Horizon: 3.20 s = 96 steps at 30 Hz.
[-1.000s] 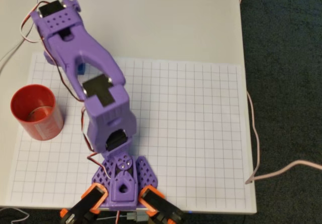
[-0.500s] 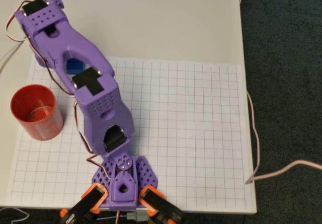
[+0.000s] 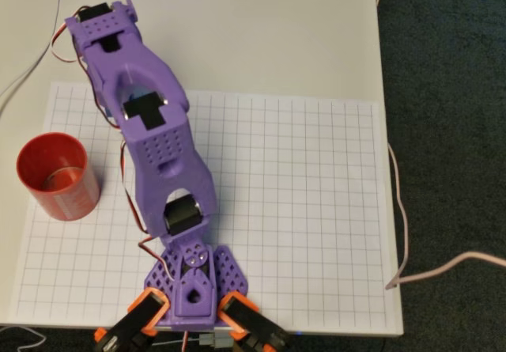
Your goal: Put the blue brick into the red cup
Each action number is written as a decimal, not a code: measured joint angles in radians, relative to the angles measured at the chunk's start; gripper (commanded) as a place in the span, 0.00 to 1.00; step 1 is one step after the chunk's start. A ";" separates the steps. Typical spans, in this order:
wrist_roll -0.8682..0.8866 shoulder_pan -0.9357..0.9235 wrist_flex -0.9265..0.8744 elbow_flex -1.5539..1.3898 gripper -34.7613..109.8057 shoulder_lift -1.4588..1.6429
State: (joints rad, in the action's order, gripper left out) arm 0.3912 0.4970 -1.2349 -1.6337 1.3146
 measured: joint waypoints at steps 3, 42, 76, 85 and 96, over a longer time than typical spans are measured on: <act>0.005 0.002 0.008 0.000 0.50 -0.014; -0.130 0.298 -0.413 0.040 0.24 0.764; -0.038 0.603 -0.431 -0.126 0.46 0.707; -0.051 0.603 -0.456 -0.126 0.60 0.712; -0.066 0.595 -0.454 -0.126 0.24 0.712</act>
State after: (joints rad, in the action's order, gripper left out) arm 0.3252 1.0922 -1.6889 -1.7595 2.0264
